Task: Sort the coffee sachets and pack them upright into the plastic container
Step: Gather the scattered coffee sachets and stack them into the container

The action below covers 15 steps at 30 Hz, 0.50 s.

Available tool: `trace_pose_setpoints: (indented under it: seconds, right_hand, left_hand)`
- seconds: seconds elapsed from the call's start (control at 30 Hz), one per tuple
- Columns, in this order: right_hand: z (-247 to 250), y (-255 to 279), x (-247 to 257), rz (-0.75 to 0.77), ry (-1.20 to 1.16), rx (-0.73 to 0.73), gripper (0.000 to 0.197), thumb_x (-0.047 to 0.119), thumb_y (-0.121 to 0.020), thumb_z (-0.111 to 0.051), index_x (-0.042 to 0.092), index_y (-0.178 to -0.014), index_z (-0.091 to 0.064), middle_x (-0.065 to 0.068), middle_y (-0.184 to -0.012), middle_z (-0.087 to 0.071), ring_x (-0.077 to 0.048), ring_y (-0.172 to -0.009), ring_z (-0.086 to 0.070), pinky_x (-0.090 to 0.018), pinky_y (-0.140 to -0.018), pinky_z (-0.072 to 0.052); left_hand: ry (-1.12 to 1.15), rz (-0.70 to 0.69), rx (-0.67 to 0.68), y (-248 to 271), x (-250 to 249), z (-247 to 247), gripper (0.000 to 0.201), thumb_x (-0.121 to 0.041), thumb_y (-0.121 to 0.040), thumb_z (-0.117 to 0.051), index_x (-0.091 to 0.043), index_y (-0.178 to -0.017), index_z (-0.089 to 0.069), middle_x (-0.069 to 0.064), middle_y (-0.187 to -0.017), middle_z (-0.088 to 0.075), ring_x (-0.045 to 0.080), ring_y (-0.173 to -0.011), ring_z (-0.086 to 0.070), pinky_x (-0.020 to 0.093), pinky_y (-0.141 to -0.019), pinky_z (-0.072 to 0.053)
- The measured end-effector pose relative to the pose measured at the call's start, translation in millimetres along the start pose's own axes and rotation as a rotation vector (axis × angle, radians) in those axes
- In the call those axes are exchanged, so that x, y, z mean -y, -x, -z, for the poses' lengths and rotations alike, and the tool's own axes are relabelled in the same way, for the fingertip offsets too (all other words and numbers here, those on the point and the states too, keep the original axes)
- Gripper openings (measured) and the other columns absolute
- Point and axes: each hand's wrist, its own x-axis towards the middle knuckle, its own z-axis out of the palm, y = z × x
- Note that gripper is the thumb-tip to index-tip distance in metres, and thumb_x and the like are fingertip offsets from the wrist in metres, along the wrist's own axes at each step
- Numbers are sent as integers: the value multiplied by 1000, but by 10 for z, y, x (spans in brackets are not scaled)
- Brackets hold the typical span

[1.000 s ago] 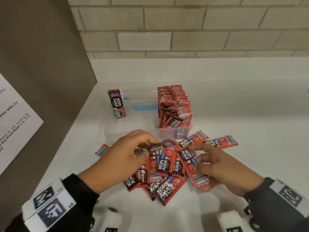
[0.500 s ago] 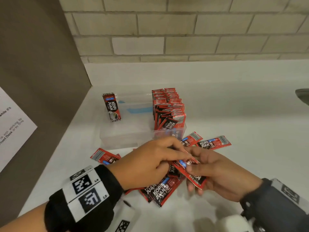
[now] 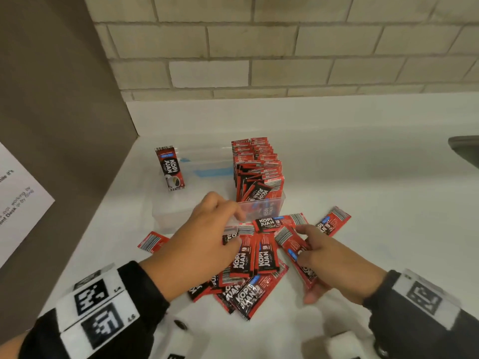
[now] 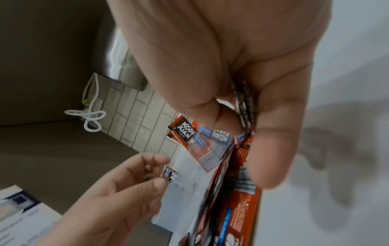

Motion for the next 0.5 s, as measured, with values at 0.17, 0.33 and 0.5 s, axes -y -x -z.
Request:
trace_pose_setpoints:
  seconds: [0.17,0.33,0.5]
  right_hand:
    - [-66,-24,17,-47,-69,67,46,-2,-90,-50,23,-127,-40,-1,-106,-67,-28,-80,-71,-38,-54,-58]
    - [-193,-66,46,19,-102,122,48,-4,-89,-49,26,-123,-35,-5,-107,-67,-29,-82,-71,-43,-58,-59]
    - [-237,-63,38,32,-167,160,35,7,-92,-51,28,-118,-41,-8,-105,-67,-27,-74,-70,-38,-53,-57]
  left_hand:
    - [-83,83,318,-6,35,-31,39,-28,-90,-57,-32,-128,-49,-9,-107,-49,0,-76,-48,7,-65,-37]
    - [-107,55,378,-55,33,-122,49,-24,-91,-58,-30,-138,-44,-8,-110,-49,1,-83,-45,9,-73,-38]
    - [58,75,466,-14,-10,-153,47,-11,-91,-54,-29,-133,-49,-5,-116,-43,7,-97,-55,13,-84,-44]
